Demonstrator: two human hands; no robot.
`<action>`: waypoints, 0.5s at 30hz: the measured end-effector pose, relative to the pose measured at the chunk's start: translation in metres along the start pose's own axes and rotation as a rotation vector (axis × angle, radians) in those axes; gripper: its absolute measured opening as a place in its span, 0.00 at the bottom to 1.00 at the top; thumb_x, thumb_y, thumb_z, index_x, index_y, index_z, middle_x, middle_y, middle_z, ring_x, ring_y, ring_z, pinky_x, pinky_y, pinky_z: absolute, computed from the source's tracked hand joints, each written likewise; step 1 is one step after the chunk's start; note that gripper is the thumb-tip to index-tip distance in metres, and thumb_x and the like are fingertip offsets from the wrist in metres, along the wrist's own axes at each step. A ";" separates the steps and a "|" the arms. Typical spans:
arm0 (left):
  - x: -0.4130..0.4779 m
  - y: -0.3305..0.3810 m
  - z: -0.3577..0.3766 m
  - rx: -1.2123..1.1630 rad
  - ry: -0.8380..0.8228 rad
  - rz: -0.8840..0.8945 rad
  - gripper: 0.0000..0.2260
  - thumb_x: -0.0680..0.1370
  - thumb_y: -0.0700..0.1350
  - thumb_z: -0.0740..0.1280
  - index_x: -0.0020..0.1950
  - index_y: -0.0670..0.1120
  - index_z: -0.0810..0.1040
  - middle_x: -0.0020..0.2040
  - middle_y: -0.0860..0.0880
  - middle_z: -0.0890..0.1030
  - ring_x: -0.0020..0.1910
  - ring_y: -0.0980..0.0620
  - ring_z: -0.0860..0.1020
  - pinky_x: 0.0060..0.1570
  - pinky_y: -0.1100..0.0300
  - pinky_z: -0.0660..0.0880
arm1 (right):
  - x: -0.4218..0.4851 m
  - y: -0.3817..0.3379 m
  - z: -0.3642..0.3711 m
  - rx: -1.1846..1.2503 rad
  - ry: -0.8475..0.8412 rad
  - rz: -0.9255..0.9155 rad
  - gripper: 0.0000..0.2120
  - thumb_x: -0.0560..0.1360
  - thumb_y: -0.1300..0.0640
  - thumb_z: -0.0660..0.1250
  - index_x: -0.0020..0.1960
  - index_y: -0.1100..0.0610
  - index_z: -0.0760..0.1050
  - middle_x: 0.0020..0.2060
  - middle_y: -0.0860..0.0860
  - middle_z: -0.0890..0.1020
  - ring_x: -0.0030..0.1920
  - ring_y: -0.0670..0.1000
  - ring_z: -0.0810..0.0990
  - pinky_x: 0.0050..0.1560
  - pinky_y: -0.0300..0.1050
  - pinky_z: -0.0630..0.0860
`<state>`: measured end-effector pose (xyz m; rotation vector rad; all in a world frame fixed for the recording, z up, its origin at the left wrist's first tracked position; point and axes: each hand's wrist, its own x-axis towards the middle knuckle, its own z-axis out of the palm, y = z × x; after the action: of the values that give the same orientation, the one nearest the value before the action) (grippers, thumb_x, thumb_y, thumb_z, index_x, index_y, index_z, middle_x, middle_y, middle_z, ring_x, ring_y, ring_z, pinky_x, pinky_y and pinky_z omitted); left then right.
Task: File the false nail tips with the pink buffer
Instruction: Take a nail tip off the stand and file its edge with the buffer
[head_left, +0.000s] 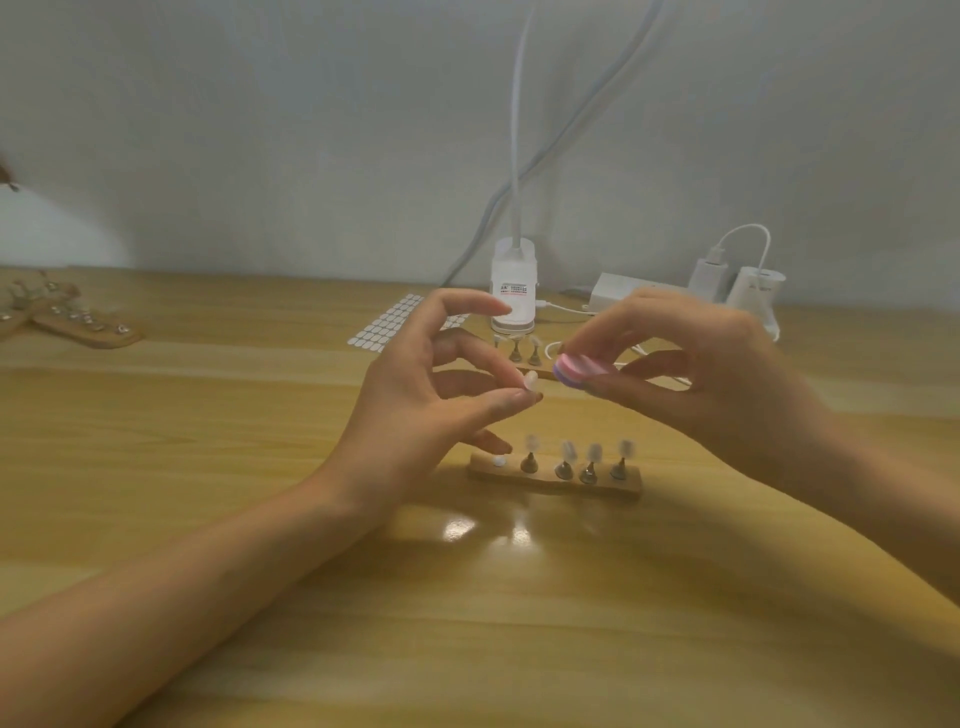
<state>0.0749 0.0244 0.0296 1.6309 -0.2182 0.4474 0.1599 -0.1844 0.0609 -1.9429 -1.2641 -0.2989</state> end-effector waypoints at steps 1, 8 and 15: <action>0.000 0.000 0.000 0.023 0.000 0.020 0.24 0.71 0.37 0.78 0.63 0.53 0.76 0.41 0.49 0.84 0.45 0.50 0.86 0.33 0.58 0.81 | 0.000 0.000 0.000 0.011 0.005 0.004 0.10 0.75 0.50 0.71 0.52 0.53 0.83 0.47 0.46 0.83 0.50 0.51 0.83 0.47 0.45 0.83; -0.001 0.002 0.003 0.127 0.025 0.068 0.25 0.72 0.38 0.78 0.66 0.51 0.75 0.40 0.50 0.86 0.44 0.54 0.85 0.33 0.61 0.79 | 0.001 -0.001 0.004 -0.019 0.041 -0.067 0.07 0.76 0.57 0.72 0.52 0.57 0.83 0.48 0.50 0.83 0.49 0.52 0.83 0.48 0.47 0.83; -0.006 0.005 0.010 0.110 0.043 0.087 0.21 0.71 0.43 0.80 0.59 0.51 0.75 0.34 0.53 0.83 0.36 0.59 0.82 0.30 0.64 0.76 | -0.001 -0.011 0.010 -0.157 0.108 -0.283 0.08 0.75 0.58 0.74 0.53 0.58 0.85 0.45 0.53 0.82 0.46 0.50 0.82 0.48 0.48 0.78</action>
<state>0.0690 0.0132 0.0313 1.7220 -0.2364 0.5687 0.1479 -0.1756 0.0587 -1.8464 -1.4808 -0.6549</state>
